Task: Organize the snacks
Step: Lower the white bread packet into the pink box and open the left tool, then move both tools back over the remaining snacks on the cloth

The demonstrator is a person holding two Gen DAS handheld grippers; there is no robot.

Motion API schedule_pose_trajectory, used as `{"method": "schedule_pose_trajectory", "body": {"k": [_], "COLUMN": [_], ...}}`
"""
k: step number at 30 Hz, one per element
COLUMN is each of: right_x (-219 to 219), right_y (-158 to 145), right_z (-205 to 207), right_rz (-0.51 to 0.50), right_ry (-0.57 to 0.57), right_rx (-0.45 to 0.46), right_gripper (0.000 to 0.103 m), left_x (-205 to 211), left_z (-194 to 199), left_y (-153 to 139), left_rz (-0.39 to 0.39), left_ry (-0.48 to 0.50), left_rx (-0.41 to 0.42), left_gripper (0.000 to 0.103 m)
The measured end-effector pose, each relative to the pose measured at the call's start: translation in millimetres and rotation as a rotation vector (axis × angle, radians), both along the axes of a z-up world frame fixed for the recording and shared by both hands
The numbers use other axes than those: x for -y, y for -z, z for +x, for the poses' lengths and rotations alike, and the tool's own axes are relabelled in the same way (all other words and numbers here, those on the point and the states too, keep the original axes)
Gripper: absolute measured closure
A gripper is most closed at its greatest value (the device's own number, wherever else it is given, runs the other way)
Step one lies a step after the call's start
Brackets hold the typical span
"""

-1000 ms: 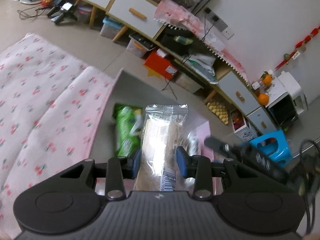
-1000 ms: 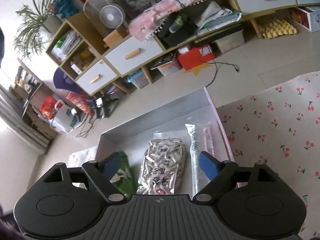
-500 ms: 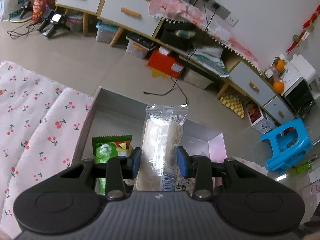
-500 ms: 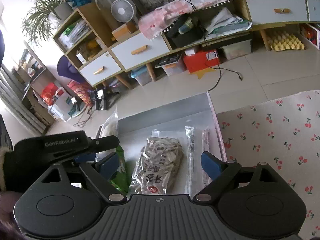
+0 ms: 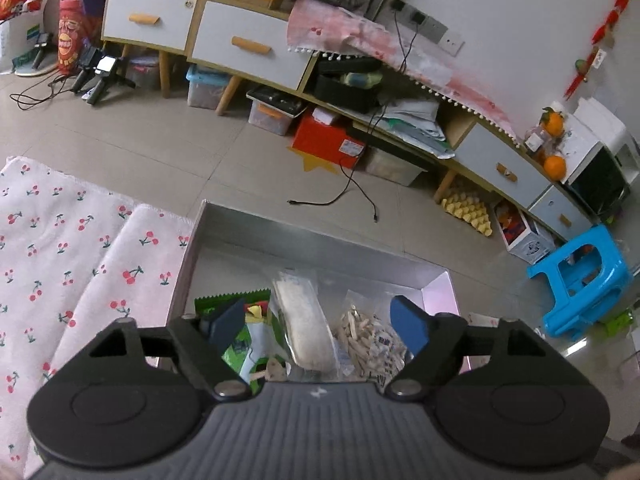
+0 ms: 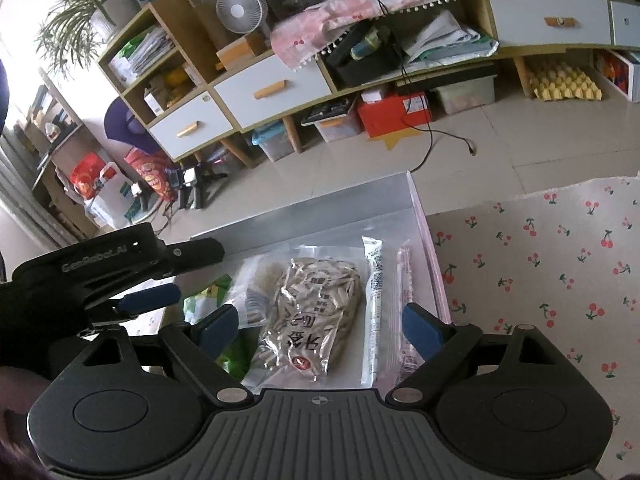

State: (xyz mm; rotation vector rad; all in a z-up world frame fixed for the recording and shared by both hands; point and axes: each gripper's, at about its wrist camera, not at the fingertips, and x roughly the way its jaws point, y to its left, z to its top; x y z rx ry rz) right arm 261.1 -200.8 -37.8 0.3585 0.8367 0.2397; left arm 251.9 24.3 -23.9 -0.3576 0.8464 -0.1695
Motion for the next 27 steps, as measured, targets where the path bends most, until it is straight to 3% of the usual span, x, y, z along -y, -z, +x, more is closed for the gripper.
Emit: {"method": "schedule_pose_trajectory", "body": {"k": [13, 27], "right_x": [0.2, -8.2], "right_y": [-37.7, -59.3], "right_z": [-55.0, -131.2], "right_rz": [-0.071, -0.127], "right_ry": [0.023, 0.012], "right_rx": [0.033, 0.083], "right_gripper": [0.012, 0.007], "left_x": [-7.8, -15.0], "left_z": [-49.6, -114.3], "left_y": [-20.1, -24.2], "left_rz": [0.044, 0.129], "left_ry": [0.04, 0.13], "left_rx": [0.017, 0.029], "left_gripper": [0.008, 0.003]}}
